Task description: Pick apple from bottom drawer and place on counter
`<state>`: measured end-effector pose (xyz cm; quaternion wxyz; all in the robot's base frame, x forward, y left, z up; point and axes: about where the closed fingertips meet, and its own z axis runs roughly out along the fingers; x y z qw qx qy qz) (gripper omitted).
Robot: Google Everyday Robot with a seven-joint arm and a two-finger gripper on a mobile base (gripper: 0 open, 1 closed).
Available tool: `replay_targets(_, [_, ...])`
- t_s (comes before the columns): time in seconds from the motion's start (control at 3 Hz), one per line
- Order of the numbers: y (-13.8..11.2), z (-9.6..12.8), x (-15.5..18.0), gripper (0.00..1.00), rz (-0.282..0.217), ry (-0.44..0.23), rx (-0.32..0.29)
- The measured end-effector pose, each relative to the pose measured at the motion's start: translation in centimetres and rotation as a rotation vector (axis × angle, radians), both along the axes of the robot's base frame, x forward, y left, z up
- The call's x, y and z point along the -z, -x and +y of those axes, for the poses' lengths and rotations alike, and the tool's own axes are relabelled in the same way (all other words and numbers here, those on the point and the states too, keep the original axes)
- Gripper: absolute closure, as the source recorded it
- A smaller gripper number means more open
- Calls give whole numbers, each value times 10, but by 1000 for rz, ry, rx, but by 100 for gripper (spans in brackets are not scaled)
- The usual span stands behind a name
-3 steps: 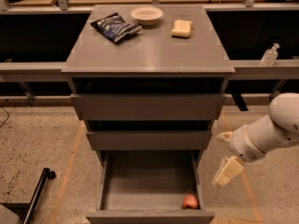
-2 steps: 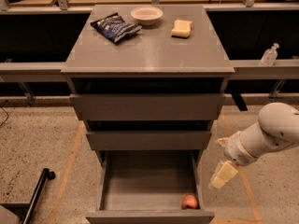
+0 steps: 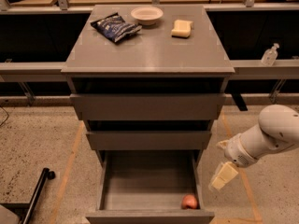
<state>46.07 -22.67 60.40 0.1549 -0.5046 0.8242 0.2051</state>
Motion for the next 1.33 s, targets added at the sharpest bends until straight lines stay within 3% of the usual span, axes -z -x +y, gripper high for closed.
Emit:
replay_targets(0.33, [-11,7,25,0,9,-43,2])
replay_targets(0.67, [-22,13,62,0,23,-66,-27])
replay_targets(1.0, [-33,15,102,0,38,-136,-63])
replay_targets(1.33, [-34,17,118,0,48,-148,-65])
